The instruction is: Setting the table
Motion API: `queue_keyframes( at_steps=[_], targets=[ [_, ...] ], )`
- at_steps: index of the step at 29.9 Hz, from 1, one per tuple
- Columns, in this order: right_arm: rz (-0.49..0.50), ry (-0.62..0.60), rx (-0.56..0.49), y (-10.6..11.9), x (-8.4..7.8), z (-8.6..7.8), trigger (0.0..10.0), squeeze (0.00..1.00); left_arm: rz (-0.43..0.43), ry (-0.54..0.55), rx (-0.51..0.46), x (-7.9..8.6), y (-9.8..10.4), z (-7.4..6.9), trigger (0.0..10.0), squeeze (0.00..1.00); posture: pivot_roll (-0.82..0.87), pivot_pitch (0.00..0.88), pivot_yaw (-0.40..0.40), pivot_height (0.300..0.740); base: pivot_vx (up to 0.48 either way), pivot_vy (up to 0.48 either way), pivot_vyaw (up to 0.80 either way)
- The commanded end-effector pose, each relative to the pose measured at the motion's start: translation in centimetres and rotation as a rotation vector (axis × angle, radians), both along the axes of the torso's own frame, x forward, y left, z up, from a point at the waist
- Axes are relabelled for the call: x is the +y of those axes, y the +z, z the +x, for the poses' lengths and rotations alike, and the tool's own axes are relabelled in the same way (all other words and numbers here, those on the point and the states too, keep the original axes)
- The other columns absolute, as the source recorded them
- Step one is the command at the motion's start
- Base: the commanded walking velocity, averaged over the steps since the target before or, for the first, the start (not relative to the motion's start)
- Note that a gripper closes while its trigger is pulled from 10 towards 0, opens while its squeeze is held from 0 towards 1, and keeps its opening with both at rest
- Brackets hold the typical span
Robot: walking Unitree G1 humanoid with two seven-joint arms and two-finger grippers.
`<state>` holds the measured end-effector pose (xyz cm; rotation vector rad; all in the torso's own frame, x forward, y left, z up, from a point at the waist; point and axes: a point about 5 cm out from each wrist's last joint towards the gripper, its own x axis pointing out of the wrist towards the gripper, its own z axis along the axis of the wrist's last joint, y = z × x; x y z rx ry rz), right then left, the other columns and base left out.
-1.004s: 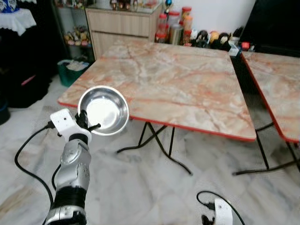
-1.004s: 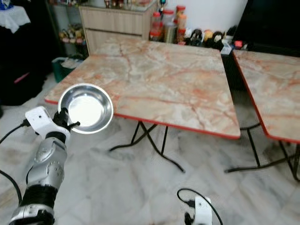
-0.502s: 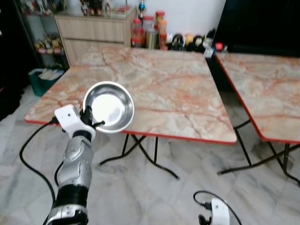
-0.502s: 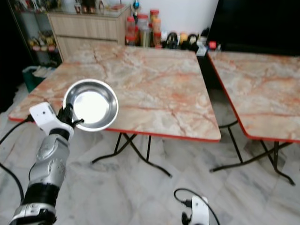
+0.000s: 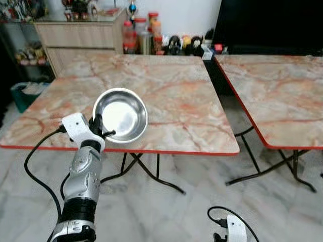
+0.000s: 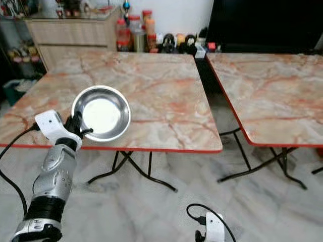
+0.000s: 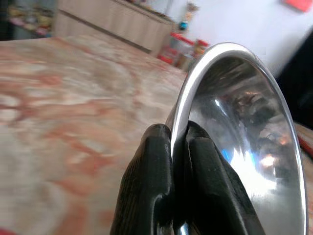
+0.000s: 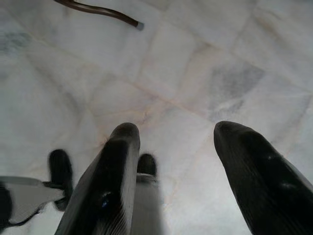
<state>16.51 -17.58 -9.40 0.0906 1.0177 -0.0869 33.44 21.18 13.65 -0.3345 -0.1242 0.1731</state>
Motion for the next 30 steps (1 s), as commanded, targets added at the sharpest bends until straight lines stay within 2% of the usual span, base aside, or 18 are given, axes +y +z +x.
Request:
queue_keyframes(
  at_steps=[1, 22, 27, 29, 30],
  targets=[
    [0.002, 0.012, -0.014, 0.18, 0.28, 0.45, 10.0, 0.0, -0.005, -0.007, -0.021, -0.16, 0.69, 0.23, 10.0, 0.0, 0.07, 0.0, -0.042, 0.74, 0.277, 0.0, 0.0],
    [0.005, 0.015, -0.012, 0.19, 0.27, 0.5, 10.0, 0.0, -0.006, -0.01, -0.012, -0.29, 0.55, 0.22, 10.0, 0.0, 0.07, 0.0, -0.045, 0.74, 0.276, 0.0, 0.0],
    [0.007, 0.017, -0.013, 0.21, 0.31, 0.56, 10.0, 0.0, -0.006, -0.011, 0.004, -0.27, 0.36, 0.22, 10.0, 0.0, 0.07, 0.0, -0.047, 0.74, 0.0, 0.0, 0.0],
    [0.007, 0.017, -0.013, 0.22, 0.3, 0.57, 10.0, 0.0, -0.022, -0.002, 0.008, -0.24, 0.26, 0.19, 10.0, 0.0, 0.07, 0.0, -0.045, 0.74, 0.0, 0.0, 0.0],
    [0.007, 0.017, -0.012, 0.21, 0.29, 0.56, 10.0, 0.0, -0.072, 0.01, 0.017, -0.18, 0.05, 0.16, 10.0, 0.0, 0.07, 0.0, -0.046, 0.74, 0.0, 0.0, 0.0]
  ],
)
